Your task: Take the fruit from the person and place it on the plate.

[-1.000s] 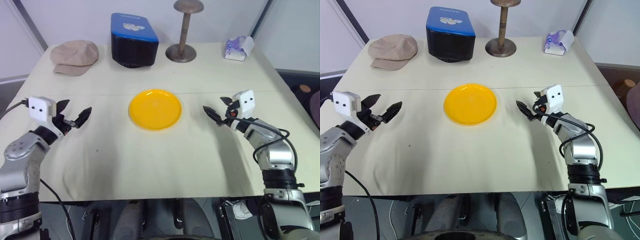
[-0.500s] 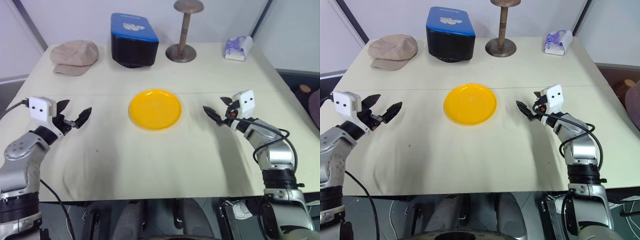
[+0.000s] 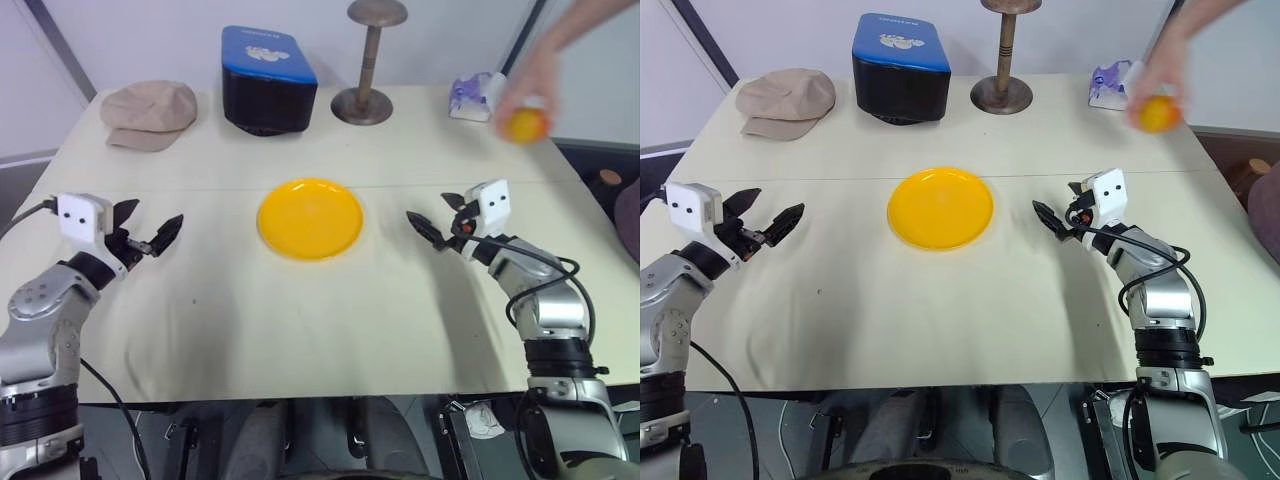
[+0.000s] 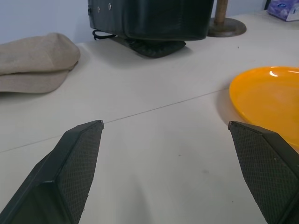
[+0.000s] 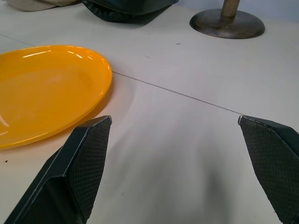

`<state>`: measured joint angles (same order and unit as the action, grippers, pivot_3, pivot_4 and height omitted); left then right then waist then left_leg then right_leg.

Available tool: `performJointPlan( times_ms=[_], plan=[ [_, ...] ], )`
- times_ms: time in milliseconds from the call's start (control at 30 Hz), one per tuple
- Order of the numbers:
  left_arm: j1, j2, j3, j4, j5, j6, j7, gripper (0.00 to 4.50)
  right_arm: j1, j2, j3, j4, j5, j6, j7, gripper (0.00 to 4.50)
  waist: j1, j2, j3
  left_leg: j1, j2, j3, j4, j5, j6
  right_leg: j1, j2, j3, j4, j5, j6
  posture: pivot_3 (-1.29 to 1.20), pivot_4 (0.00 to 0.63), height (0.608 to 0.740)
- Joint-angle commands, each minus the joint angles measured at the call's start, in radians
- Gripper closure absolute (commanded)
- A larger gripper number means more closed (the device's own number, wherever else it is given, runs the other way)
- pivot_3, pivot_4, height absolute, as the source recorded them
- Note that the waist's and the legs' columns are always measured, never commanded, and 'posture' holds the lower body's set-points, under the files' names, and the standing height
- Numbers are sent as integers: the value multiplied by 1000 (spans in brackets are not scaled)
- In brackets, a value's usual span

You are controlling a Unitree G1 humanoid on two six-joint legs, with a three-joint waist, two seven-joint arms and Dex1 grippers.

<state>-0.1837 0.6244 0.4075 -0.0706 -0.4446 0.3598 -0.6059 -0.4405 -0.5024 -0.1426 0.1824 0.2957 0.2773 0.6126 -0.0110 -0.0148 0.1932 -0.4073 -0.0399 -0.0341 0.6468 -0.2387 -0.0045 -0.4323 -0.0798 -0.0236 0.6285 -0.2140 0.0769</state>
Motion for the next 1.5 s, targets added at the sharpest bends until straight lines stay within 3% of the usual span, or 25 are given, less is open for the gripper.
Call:
performJointPlan(
  times_ms=[33,400,733,800,900,1033,1267,1500],
  plan=[
    [-13,12,9,-22,1,-22,3,0,-7,-9,-19,-17,-1,-22,-2,55,0,0,0,0,0,0,0,0,0,0,0,0,0,0,0,0,150,740],
    [-24,26,15,3,8,-35,-8,0,-4,-5,-18,-16,-3,-22,-7,55,0,0,0,0,0,0,0,0,0,0,0,0,0,0,0,0,150,740],
    [-68,95,68,45,-29,-32,-44,0,-1,-4,-18,-21,4,-12,-4,55,-2,0,0,0,0,0,0,0,0,0,0,0,0,0,0,0,150,740],
    [-64,98,69,52,-27,-38,-47,0,12,-6,-36,-86,89,71,39,55,-1,0,0,0,0,0,0,0,0,0,0,0,0,0,0,0,150,740],
    [-56,96,64,52,-21,-43,-51,0,55,-53,-76,-332,395,351,162,55,2,0,0,0,0,0,0,0,0,0,0,0,0,0,0,0,150,740],
    [-58,93,56,54,-20,-45,-54,0,54,-115,-92,-474,521,502,150,55,0,0,0,0,0,-1,0,0,1,0,-1,0,0,0,0,0,150,740],
    [-103,89,42,57,-54,-25,-81,0,33,-118,-68,-496,498,506,107,55,2,-1,-1,0,0,-1,1,0,0,1,-1,0,-1,-2,-3,0,150,740],
    [-326,31,-96,174,-36,-76,-160,0,13,-104,-25,-448,412,438,93,55,23,-2,-1,0,-1,1,2,0,1,1,0,-1,-1,0,0,0,150,740]
  ],
)
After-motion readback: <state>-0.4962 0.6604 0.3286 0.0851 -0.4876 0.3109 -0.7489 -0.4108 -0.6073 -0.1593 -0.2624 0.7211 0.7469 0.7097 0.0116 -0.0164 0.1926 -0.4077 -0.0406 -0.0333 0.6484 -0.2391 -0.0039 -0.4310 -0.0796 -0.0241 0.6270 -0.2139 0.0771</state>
